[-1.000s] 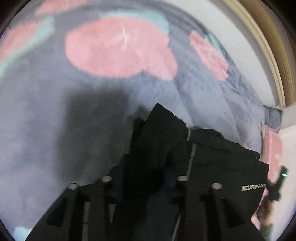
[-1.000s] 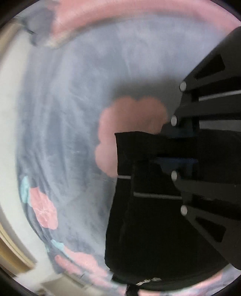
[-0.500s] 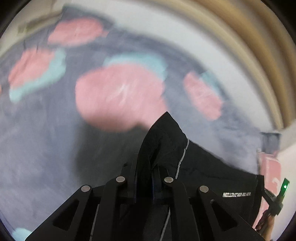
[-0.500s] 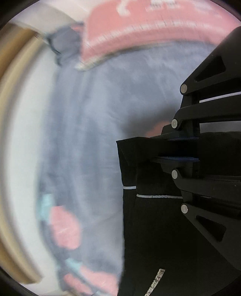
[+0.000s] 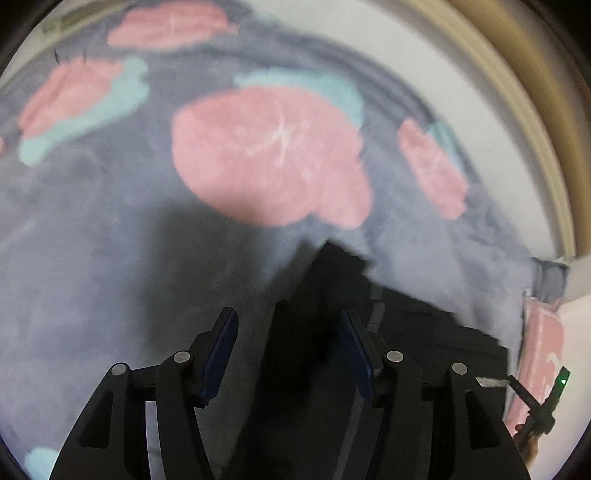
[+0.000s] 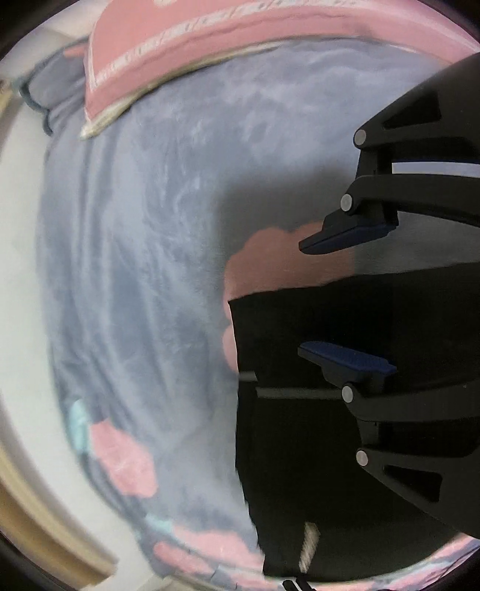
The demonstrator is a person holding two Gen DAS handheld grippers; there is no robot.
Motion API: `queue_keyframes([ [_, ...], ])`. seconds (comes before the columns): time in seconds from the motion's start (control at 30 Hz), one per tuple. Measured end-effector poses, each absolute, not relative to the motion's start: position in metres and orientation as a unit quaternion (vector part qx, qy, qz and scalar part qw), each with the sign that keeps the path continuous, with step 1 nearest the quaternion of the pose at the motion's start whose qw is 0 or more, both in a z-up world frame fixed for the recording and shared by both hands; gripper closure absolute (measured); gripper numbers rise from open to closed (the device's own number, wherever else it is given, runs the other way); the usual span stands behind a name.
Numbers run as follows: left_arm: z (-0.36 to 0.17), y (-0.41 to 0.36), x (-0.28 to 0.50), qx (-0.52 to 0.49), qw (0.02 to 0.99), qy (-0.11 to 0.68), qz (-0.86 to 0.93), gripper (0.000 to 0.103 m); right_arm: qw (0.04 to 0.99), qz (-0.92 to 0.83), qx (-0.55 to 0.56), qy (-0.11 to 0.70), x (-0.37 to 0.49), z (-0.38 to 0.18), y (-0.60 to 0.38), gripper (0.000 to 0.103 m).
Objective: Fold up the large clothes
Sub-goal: 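Grasp the jacket edge by the printed text with both grippers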
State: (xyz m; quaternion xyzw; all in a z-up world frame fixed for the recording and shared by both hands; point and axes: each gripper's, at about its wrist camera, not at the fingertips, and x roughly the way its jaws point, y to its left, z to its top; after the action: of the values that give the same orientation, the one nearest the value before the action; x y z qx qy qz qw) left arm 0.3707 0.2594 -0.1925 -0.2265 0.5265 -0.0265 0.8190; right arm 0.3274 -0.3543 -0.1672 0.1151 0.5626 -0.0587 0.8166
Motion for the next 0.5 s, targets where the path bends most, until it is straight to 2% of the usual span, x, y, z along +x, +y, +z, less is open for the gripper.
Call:
queue_keyframes([
  [0.13, -0.139, 0.218, 0.322, -0.190, 0.847, 0.488, -0.093, 0.044, 0.825, -0.016, 0.151, 0.544, 0.293, -0.132, -0.322, 0.051],
  [0.27, -0.122, 0.152, 0.281, -0.157, 0.846, 0.480, -0.174, 0.044, 0.830, 0.058, 0.139, 0.537, 0.274, -0.108, -0.253, 0.051],
  [0.37, -0.133, 0.106, 0.254, -0.150, 0.835, 0.481, -0.220, 0.044, 0.834, 0.079, 0.083, 0.540, 0.268, -0.109, -0.204, 0.051],
  [0.5, -0.179, 0.072, 0.251, -0.140, 0.809, 0.529, -0.214, 0.044, 0.821, 0.079, 0.044, 0.564, 0.268, -0.149, -0.167, 0.051],
])
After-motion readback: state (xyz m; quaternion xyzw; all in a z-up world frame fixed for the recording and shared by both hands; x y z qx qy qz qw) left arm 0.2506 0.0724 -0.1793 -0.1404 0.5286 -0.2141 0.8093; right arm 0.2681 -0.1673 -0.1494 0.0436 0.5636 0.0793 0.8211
